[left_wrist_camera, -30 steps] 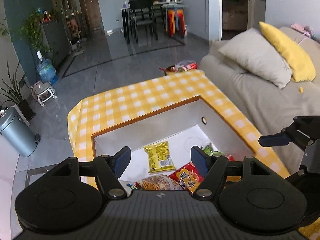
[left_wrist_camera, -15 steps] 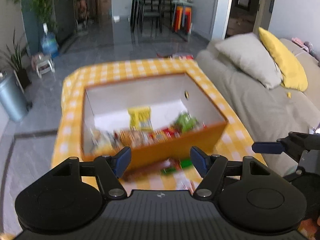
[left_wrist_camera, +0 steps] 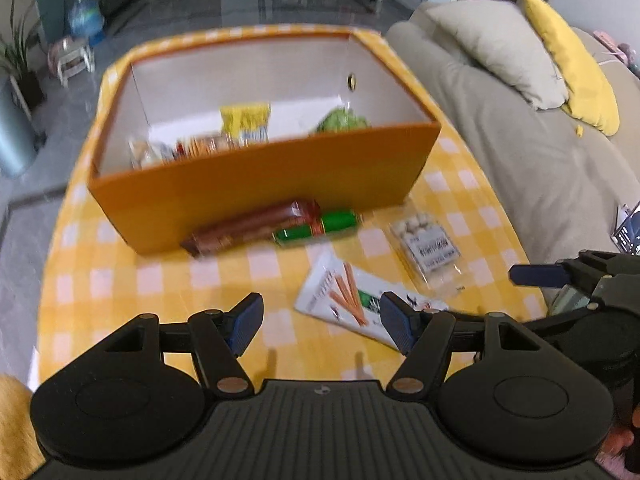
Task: Organize snacks
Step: 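Move both tools toward the breadstick packet and the white-ball packet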
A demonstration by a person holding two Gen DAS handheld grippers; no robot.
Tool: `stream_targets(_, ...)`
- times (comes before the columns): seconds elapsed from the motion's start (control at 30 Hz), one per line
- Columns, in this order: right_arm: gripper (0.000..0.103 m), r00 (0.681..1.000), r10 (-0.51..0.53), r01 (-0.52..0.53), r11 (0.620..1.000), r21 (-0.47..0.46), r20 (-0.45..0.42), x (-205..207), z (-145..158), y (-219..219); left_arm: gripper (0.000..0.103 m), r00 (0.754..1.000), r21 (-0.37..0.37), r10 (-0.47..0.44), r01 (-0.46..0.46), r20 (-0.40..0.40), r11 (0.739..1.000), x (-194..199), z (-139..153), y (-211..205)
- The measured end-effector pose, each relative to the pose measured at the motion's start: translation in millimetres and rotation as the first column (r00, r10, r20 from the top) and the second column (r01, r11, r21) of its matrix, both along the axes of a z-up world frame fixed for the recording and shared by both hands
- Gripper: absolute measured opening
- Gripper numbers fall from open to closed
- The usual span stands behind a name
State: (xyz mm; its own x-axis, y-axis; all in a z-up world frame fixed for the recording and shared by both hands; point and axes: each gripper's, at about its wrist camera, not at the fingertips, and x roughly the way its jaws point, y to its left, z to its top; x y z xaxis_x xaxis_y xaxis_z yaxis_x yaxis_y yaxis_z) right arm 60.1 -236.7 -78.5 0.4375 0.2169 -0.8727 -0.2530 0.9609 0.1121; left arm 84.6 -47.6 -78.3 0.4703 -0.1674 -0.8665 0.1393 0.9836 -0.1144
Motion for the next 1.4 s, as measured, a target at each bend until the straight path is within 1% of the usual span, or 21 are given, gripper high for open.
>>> stream_targets(0.07,0.082,1.000,-0.014,0.013,0.999,-0.038,-0.009,3,-6,-9,0.080,0.998,-0.015,0.025,-0.026,-0.051,1.000,3,-7,-1)
stream_targets(0.1,0.079,0.999,-0.028,0.027,0.999,-0.039,-0.020,5,-9,-15,0.080,0.997,-0.029,0.036,-0.038,-0.070,0.999,4,-10,-1)
stream_targets(0.13,0.078,0.998,-0.044,0.043,0.999,-0.027,-0.036,7,-12,-23,0.080,0.996,-0.040,0.043,-0.046,-0.083,0.998,5,-13,-2)
stream_targets(0.2,0.071,0.995,-0.077,0.078,0.997,0.012,-0.067,12,-18,-36,0.080,0.993,-0.060,0.060,-0.066,-0.104,0.996,7,-18,-4)
stream_targets(0.23,0.069,0.992,-0.098,0.101,0.995,0.024,-0.080,15,-21,-43,0.080,0.991,-0.071,0.065,-0.074,-0.117,0.995,8,-21,-5)
stream_targets(0.3,0.067,0.988,-0.127,0.129,0.991,0.022,-0.086,20,-25,-51,0.080,0.988,-0.095,0.075,-0.088,-0.138,0.992,12,-26,-8)
stream_targets(0.37,0.067,0.988,-0.126,0.128,0.991,0.023,-0.085,25,-28,-51,0.080,0.982,-0.116,0.094,-0.114,-0.165,0.987,18,-31,-10)
stream_targets(0.47,0.062,0.993,-0.086,0.087,0.996,0.010,-0.078,30,-31,-46,0.081,0.970,-0.124,0.133,-0.160,-0.206,0.979,26,-41,-15)
stream_targets(0.53,0.061,0.994,-0.067,0.067,0.998,-0.002,-0.081,29,-33,-42,0.084,0.955,-0.129,0.170,-0.206,-0.241,0.970,32,-48,-16)
stream_targets(0.6,0.054,0.994,-0.062,0.059,0.998,-0.029,-0.090,28,-36,-40,0.084,0.934,-0.122,0.225,-0.266,-0.278,0.956,36,-54,-15)
stream_targets(0.7,0.053,0.992,-0.069,0.061,0.995,-0.078,-0.107,30,-44,-38,0.084,0.908,-0.112,0.281,-0.329,-0.311,0.938,40,-63,-18)
stream_targets(0.77,0.051,0.990,-0.076,0.068,0.995,-0.075,-0.117,31,-47,-39,0.084,0.900,-0.118,0.306,-0.356,-0.311,0.927,40,-64,-22)
stream_targets(0.93,0.049,0.988,-0.100,0.095,0.995,-0.041,-0.119,37,-53,-41,0.086,0.861,-0.078,0.390,-0.436,-0.328,0.896,45,-68,-33)
stream_targets(1.1,0.048,0.986,-0.111,0.108,0.994,-0.035,-0.122,39,-57,-40,0.089,0.844,-0.084,0.428,-0.477,-0.323,0.875,49,-68,-42)
stream_targets(1.13,0.048,0.986,-0.107,0.103,0.994,-0.037,-0.127,39,-58,-39,0.089,0.840,-0.075,0.430,-0.477,-0.330,0.876,51,-70,-45)
stream_targets(1.17,0.048,0.986,-0.103,0.099,0.994,-0.039,-0.132,39,-59,-39,0.090,0.833,-0.051,0.439,-0.482,-0.337,0.875,51,-72,-46)
stream_targets(1.2,0.048,0.986,-0.100,0.096,0.995,-0.040,-0.134,39,-59,-38,0.090,0.817,-0.017,0.463,-0.498,-0.342,0.867,52,-75,-47)
stream_targets(1.23,0.048,0.986,-0.099,0.095,0.995,-0.038,-0.135,39,-59,-39,0.090,0.803,0.004,0.484,-0.515,-0.349,0.857,52,-78,-48)
stream_targets(1.27,0.048,0.986,-0.101,0.097,0.995,-0.035,-0.135,39,-59,-39,0.092,0.793,0.011,0.494,-0.525,-0.356,0.851,52,-81,-48)
stream_targets(1.33,0.048,0.985,-0.102,0.099,0.995,-0.032,-0.139,40,-59,-40,0.093,0.800,0.016,0.496,-0.522,-0.339,0.853,52,-80,-50)
stream_targets(1.4,0.048,0.985,-0.099,0.095,0.995,-0.034,-0.144,39,-59,-39,0.093,0.813,0.038,0.479,-0.496,-0.330,0.867,55,-82,-55)
